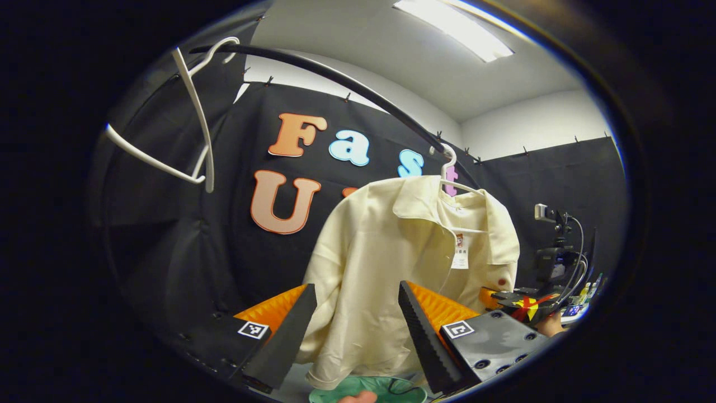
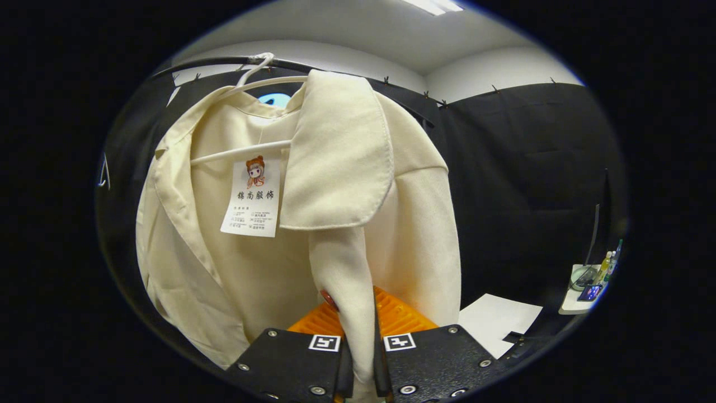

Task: Grasp the clothes on the hanger with both hands and then place them into the laundry hamper below.

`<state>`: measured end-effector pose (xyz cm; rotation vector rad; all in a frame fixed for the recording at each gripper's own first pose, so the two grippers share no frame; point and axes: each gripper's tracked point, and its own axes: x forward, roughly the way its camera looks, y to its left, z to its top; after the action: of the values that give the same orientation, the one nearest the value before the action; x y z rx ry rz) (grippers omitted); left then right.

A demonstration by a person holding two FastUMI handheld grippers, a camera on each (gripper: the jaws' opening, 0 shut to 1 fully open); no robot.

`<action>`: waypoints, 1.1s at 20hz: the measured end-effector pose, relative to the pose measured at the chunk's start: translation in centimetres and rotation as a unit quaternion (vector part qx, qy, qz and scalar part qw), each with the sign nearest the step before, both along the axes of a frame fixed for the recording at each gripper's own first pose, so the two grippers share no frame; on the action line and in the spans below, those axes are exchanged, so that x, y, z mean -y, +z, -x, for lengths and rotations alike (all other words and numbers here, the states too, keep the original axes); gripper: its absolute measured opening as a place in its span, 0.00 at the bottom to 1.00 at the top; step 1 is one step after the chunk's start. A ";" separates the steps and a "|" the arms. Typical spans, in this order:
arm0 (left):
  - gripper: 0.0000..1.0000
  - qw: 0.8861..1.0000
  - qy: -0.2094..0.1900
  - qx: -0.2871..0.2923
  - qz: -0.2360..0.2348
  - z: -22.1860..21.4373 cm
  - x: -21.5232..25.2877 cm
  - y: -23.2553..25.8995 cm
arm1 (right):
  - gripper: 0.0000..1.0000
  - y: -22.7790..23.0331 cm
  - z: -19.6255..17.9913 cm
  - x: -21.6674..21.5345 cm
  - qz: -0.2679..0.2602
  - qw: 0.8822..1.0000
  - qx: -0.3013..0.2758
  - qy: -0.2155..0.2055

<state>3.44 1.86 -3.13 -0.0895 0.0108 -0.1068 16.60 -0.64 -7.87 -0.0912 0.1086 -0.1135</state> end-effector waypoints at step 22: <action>0.96 0.973 0.156 0.054 -0.159 -13.9 6.3 -6.0 | 0.04 7.4 6.7 0.3 -0.019 0.988 0.046 0.143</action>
<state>17.33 -4.42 -9.16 0.2359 -0.0948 0.2042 9.89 -0.94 -0.52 -0.0624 0.0050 0.1719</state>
